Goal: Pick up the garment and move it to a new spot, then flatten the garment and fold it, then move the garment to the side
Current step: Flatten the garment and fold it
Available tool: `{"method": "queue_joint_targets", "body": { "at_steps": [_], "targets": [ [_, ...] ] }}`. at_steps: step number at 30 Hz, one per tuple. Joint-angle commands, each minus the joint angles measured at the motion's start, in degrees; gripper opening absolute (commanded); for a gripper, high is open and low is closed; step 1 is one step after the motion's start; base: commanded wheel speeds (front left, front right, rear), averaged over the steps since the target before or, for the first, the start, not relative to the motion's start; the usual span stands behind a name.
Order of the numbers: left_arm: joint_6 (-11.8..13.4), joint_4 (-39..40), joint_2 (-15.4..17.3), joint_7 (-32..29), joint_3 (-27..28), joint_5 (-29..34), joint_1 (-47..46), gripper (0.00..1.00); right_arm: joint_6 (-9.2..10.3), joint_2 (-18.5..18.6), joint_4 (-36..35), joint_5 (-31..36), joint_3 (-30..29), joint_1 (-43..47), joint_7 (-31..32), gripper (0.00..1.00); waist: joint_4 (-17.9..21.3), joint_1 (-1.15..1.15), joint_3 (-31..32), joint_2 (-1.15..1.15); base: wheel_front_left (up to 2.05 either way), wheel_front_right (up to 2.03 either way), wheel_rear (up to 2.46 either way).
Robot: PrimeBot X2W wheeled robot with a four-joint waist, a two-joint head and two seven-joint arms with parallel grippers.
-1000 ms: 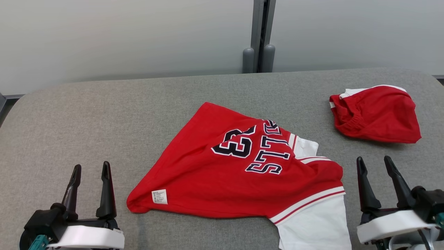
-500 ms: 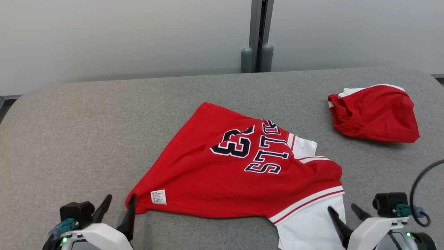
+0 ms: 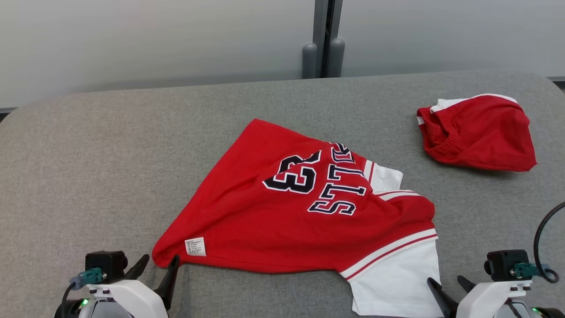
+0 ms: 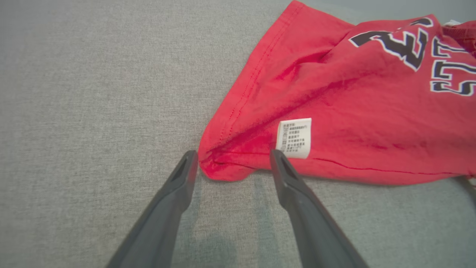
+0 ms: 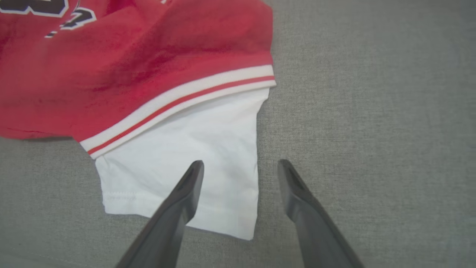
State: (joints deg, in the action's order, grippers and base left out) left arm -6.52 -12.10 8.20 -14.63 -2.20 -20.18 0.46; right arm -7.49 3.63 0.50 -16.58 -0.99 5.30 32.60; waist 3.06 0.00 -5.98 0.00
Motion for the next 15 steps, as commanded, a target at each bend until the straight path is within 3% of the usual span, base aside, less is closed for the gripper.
{"method": "queue_joint_targets", "body": {
  "at_steps": [1,15],
  "targets": [
    [-0.28,-0.18,0.42,-0.12,0.02,-0.23,-1.41,1.0,-0.02,0.01,-0.17,0.38,-0.23,0.53,0.37,1.0,0.11,0.0,-0.4,0.0,0.0,0.0,0.0],
    [-0.5,-6.84,1.68,1.11,-1.51,-1.13,-5.84,1.0,-0.02,-0.52,4.74,-5.45,0.89,-0.21,1.38,1.0,0.76,0.0,-2.52,0.0,0.0,0.0,0.0]
  ]
}}
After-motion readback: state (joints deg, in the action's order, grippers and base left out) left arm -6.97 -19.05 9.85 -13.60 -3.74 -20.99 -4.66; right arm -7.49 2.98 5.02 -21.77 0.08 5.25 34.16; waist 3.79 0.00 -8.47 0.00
